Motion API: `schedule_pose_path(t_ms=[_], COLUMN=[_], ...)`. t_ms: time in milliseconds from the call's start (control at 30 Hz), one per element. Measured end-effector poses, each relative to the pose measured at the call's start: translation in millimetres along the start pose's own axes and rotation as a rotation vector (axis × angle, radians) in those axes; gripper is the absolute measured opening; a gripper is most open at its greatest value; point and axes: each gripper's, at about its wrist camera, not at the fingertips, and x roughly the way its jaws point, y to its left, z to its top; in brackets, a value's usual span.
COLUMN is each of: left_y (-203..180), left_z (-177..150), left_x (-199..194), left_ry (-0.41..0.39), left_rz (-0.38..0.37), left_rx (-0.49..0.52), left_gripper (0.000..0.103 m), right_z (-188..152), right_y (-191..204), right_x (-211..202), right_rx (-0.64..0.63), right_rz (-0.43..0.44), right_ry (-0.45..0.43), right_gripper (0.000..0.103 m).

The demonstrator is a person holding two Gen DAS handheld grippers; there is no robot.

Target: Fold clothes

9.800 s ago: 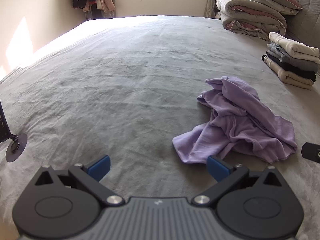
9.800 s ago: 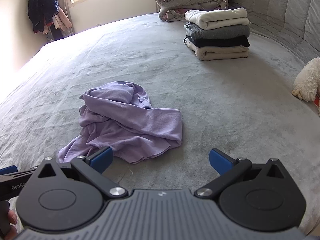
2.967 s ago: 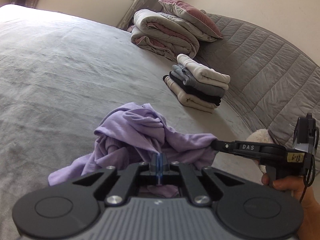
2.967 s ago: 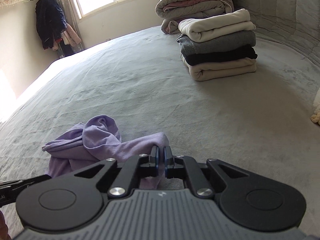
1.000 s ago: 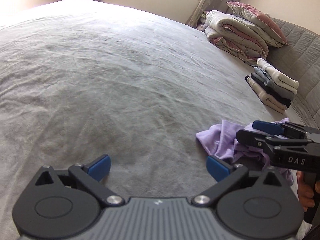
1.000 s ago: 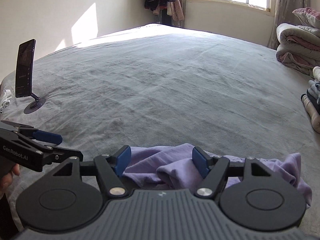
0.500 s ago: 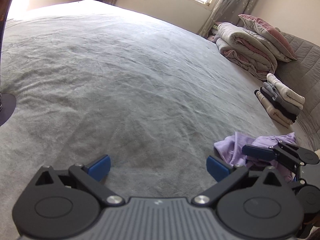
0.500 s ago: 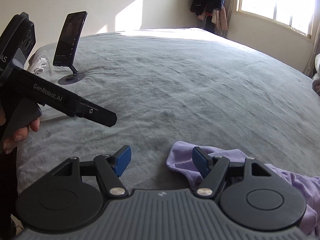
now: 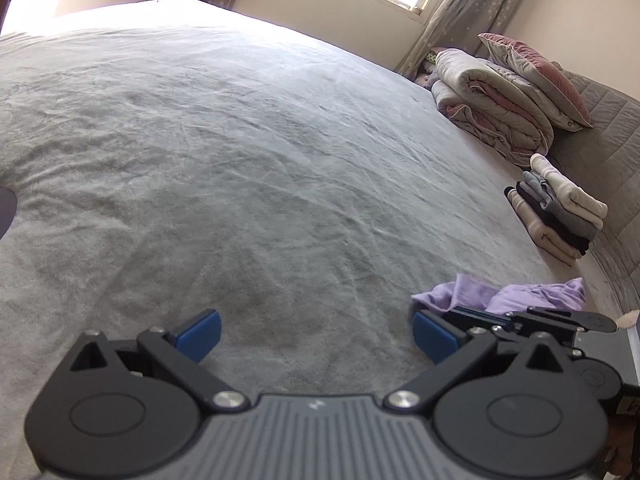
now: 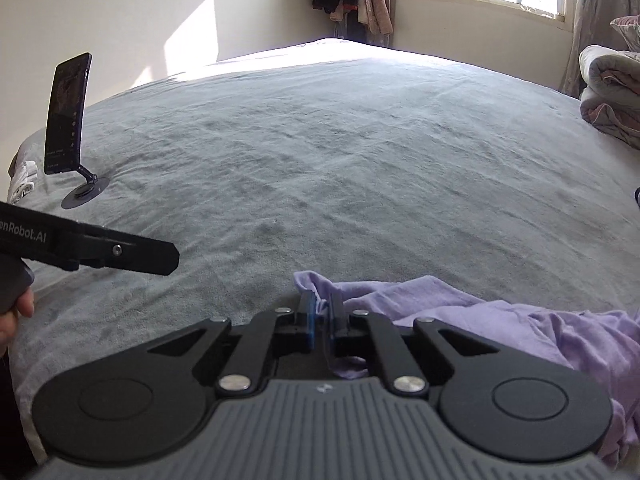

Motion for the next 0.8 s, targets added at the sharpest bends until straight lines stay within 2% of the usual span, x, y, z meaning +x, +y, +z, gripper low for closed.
schedule_pose_path(t_ms=[133, 233, 733, 800], left_y=[-10, -22, -91, -101], left_z=[1, 2, -2, -3], left_x=[4, 8, 28, 31], left_ry=[0.008, 0.017, 0.036, 0.031], left_rz=[-0.01, -0.031, -0.177, -0.206], left_rx=[0.009, 0.029, 0.135, 0.145], left_gripper=[0.102, 0.102, 0.102, 0.102], right_z=[15, 22, 12, 10], right_y=[-17, -30, -87, -88], right_x=[-26, -45, -110, -110], right_rx=[0.098, 0.139, 0.29, 0.295], right_rz=[-0.005, -0.039, -0.213, -0.199], right_ry=[-0.116, -0.186, -0.337, -0.327], right_gripper=[0.007, 0.007, 0.007, 0.007])
